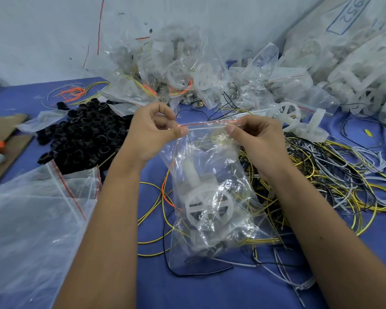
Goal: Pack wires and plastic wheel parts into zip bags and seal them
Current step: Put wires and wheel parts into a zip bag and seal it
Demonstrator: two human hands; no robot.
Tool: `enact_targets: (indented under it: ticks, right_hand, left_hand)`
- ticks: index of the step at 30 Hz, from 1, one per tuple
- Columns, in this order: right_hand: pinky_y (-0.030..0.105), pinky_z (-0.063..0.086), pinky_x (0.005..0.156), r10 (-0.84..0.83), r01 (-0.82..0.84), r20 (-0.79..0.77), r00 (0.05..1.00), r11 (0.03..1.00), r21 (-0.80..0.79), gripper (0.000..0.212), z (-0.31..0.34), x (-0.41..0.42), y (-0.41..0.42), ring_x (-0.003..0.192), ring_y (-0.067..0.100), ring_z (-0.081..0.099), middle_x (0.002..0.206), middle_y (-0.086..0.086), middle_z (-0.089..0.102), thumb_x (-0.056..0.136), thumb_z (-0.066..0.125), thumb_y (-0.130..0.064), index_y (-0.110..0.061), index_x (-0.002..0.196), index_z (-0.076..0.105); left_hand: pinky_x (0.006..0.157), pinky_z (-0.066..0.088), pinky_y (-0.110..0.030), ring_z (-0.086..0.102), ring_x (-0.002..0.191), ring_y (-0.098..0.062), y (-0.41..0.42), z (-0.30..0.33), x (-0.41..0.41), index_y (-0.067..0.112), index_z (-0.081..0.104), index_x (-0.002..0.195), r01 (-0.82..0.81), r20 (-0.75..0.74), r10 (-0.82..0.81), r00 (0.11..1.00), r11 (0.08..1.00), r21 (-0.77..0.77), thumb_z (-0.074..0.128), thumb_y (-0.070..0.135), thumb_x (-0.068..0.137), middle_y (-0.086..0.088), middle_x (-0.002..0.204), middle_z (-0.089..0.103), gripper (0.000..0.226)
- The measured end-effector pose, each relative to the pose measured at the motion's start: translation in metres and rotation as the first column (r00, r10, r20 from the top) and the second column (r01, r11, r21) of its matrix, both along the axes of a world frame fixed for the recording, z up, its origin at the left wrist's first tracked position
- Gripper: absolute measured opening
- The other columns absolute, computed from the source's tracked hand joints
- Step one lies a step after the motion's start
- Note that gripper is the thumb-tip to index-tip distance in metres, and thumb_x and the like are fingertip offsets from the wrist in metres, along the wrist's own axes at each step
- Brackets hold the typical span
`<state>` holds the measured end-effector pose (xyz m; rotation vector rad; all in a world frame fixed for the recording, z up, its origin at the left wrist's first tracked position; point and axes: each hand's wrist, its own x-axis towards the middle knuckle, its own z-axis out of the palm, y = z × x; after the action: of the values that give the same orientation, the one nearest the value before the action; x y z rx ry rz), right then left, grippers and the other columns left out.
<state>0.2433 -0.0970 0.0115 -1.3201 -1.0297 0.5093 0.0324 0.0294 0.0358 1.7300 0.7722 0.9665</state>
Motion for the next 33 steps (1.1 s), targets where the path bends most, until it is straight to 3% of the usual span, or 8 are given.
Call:
enact_targets:
  ticks: [8, 12, 15, 18, 21, 26, 31, 33]
  right_hand:
    - [0.03, 0.051, 0.069, -0.056, 0.056, -0.077, 0.996, 0.998, 0.001, 0.012, 0.006, -0.002, -0.004, 0.07, 0.01, 0.059, 0.073, -0.001, 0.068, 0.088, 0.077, -0.012, -0.017, 0.077, 0.075]
    - [0.032, 0.052, 0.072, -0.06, 0.059, -0.08, 0.995, 0.998, -0.014, 0.011, 0.008, -0.003, -0.005, 0.072, 0.012, 0.06, 0.076, 0.002, 0.069, 0.089, 0.077, -0.014, -0.017, 0.079, 0.076]
    - [0.034, 0.053, 0.073, -0.072, 0.07, -0.063, 0.995, 0.997, -0.034, 0.007, 0.008, -0.003, -0.006, 0.073, 0.012, 0.06, 0.078, 0.004, 0.069, 0.09, 0.076, -0.015, -0.014, 0.083, 0.076]
    - [0.031, 0.052, 0.081, -0.161, 0.172, 0.244, 0.956, 0.985, -0.024, 0.013, 0.012, -0.005, -0.007, 0.086, 0.01, 0.062, 0.095, -0.002, 0.072, 0.089, 0.075, -0.021, -0.016, 0.101, 0.073]
    - [0.035, 0.037, 0.094, -0.199, 0.223, 0.712, 0.674, 0.973, 0.061, 0.04, 0.028, -0.014, -0.004, 0.115, 0.02, 0.046, 0.116, -0.006, 0.062, 0.085, 0.076, -0.034, -0.024, 0.122, 0.066]
    - [0.041, 0.024, 0.095, 0.163, 0.109, 0.902, 0.401, 0.969, -0.224, 0.025, 0.06, -0.045, 0.027, 0.114, 0.022, 0.047, 0.101, -0.013, 0.062, 0.09, 0.065, -0.056, -0.039, 0.107, 0.071]
    - [0.047, 0.039, 0.102, 0.252, -0.006, 0.826, 0.505, 0.957, -0.289, 0.01, 0.068, -0.051, 0.045, 0.095, 0.015, 0.064, 0.089, -0.008, 0.073, 0.089, 0.073, -0.035, -0.026, 0.09, 0.076]
    - [0.044, 0.049, 0.092, 0.259, -0.043, 0.784, 0.564, 0.957, -0.286, 0.009, 0.065, -0.05, 0.046, 0.085, 0.016, 0.067, 0.083, -0.004, 0.074, 0.087, 0.077, -0.028, -0.019, 0.088, 0.078]
  left_hand:
    - [0.068, 0.055, -0.022, 0.072, 0.07, -0.014, 0.009, -0.006, -0.02, 0.013, 0.065, 0.086, -0.038, -0.024, 0.035, 0.999, 0.988, -0.147, 0.091, 0.018, 0.061, -0.003, 0.072, 0.076, 0.036]
    - [0.075, 0.055, -0.03, 0.071, 0.085, -0.028, 0.009, -0.008, -0.025, 0.013, 0.064, 0.083, -0.039, -0.015, 0.036, 0.999, 0.98, -0.193, 0.088, 0.021, 0.055, -0.015, 0.08, 0.074, 0.038]
    - [0.074, 0.058, -0.027, 0.074, 0.08, -0.023, 0.009, -0.008, -0.027, 0.013, 0.063, 0.081, -0.034, 0.017, 0.038, 0.999, 0.982, -0.186, 0.088, 0.018, 0.054, -0.012, 0.078, 0.076, 0.037]
    - [0.07, 0.059, -0.023, 0.076, 0.072, -0.016, 0.01, -0.008, -0.029, 0.012, 0.059, 0.079, -0.014, 0.043, 0.02, 0.999, 0.99, -0.139, 0.087, 0.014, 0.055, -0.007, 0.073, 0.077, 0.037]
    - [0.069, 0.058, -0.022, 0.076, 0.071, -0.015, 0.012, -0.005, -0.028, 0.012, 0.055, 0.078, 0.005, 0.058, 0.0, 0.998, 0.996, -0.084, 0.087, 0.012, 0.057, -0.005, 0.072, 0.077, 0.038]
    - [0.079, 0.062, -0.032, 0.078, 0.084, -0.024, 0.014, 0.001, -0.025, 0.013, 0.053, 0.079, 0.085, 0.061, -0.085, 0.995, 0.996, 0.006, 0.087, 0.001, 0.066, -0.007, 0.075, 0.077, 0.038]
    - [0.075, 0.057, -0.026, 0.076, 0.083, -0.022, 0.011, 0.003, -0.026, 0.013, 0.062, 0.085, 0.077, 0.042, -0.077, 0.996, 0.997, -0.013, 0.089, 0.018, 0.064, -0.016, 0.084, 0.078, 0.034]
    - [0.067, 0.05, -0.025, 0.066, 0.074, -0.021, 0.011, 0.002, -0.031, 0.015, 0.068, 0.085, 0.061, -0.037, -0.064, 0.997, 0.996, -0.065, 0.088, 0.027, 0.066, -0.023, 0.087, 0.074, 0.03]
